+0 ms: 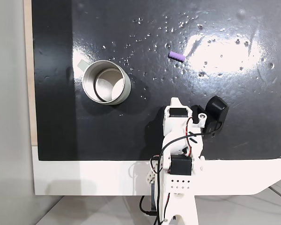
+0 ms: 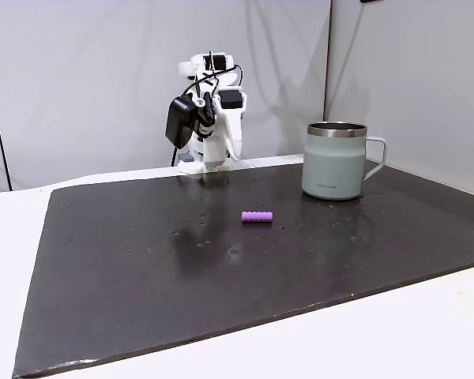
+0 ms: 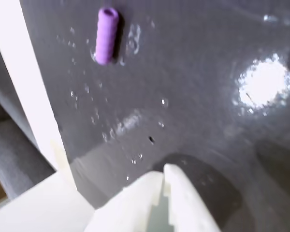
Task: Grasp a pengrip and put it in the cup.
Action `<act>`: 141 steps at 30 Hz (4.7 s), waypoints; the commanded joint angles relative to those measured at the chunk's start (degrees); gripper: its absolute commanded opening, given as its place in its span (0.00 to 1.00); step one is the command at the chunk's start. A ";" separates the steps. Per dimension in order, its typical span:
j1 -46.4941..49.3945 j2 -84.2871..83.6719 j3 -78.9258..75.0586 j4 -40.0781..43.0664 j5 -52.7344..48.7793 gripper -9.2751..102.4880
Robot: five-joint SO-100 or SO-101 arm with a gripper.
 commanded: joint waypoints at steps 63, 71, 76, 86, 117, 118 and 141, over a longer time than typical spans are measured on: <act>1.14 -74.62 -65.92 17.31 18.37 0.30; 1.58 -83.50 -78.40 22.68 19.16 0.30; 1.32 -86.84 -81.74 24.08 19.16 0.31; 0.97 -94.48 -90.26 27.60 19.69 0.32; -4.92 -91.05 -113.29 52.29 13.71 0.08; -5.54 -89.30 -113.29 52.91 13.71 0.08; -33.49 -43.15 -65.21 25.93 13.71 0.08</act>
